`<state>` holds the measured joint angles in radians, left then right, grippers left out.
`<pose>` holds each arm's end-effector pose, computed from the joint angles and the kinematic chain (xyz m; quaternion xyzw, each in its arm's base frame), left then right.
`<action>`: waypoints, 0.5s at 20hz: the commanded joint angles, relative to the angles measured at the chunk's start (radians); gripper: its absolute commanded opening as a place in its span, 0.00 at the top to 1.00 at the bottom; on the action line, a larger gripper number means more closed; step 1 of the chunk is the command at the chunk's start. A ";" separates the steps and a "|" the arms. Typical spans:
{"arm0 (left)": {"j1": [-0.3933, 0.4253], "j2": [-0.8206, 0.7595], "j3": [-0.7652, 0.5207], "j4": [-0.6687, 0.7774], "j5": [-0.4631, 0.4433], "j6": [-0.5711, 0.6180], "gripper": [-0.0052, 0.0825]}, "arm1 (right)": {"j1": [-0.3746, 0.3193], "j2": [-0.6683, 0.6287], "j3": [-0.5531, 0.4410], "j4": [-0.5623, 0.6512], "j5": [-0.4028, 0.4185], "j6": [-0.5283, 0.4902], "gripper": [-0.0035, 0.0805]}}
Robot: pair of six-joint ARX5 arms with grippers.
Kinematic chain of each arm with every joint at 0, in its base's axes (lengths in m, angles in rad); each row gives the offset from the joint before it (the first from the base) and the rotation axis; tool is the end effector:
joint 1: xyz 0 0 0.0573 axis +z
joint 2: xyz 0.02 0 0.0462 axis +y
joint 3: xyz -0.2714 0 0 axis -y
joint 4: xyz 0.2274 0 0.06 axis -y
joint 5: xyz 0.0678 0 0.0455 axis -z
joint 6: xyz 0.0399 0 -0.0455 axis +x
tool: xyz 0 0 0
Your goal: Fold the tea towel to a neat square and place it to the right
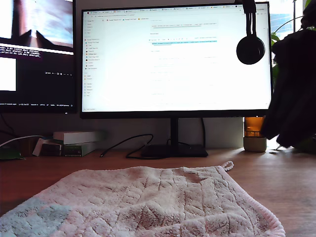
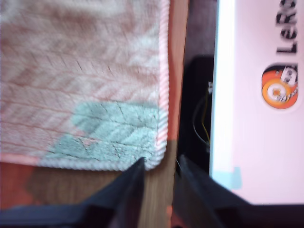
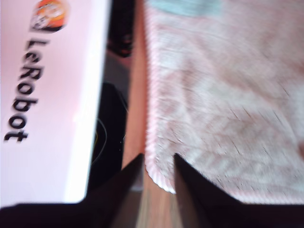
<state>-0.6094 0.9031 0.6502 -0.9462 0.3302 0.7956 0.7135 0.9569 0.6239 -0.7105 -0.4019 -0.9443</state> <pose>0.0955 -0.0824 0.2195 0.3576 0.3704 -0.5610 0.6482 0.1038 0.1105 0.2174 -0.4034 0.2298 0.6325 0.6199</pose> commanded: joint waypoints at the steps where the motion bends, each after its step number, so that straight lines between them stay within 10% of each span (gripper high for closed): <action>1: -0.018 0.019 -0.016 0.008 -0.002 0.021 0.50 | 0.028 0.030 -0.015 0.018 0.005 -0.032 0.60; 10: -0.070 0.141 -0.016 0.092 -0.026 0.024 0.45 | 0.058 0.254 -0.015 0.142 0.124 -0.052 0.54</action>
<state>-0.6727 1.0355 0.6502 -0.8589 0.3038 0.8154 0.7677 1.1984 0.6239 -0.5835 -0.2771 -0.9955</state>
